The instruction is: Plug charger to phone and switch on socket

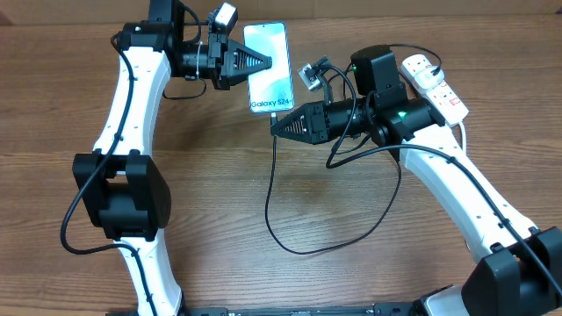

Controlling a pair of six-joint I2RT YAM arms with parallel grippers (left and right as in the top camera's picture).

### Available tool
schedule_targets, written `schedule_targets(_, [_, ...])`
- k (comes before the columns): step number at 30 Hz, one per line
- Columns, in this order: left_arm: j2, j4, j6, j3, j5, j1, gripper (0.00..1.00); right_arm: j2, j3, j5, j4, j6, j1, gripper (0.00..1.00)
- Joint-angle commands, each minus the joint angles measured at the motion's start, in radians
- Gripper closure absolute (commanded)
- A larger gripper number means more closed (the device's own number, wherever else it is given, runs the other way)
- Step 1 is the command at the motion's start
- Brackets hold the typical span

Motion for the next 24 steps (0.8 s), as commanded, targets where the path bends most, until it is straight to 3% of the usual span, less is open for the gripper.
schedule_targets(1, [-0.021, -0.003, -0.004, 0.015, 0.063, -0.008, 0.96, 0.005, -0.005, -0.019, 0.007, 0.0, -0.002, 0.96])
schedule_targets(24, [-0.021, -0.002, -0.011, 0.015, 0.063, -0.03, 0.96, 0.024, -0.005, -0.001, 0.011, 0.015, -0.002, 0.96])
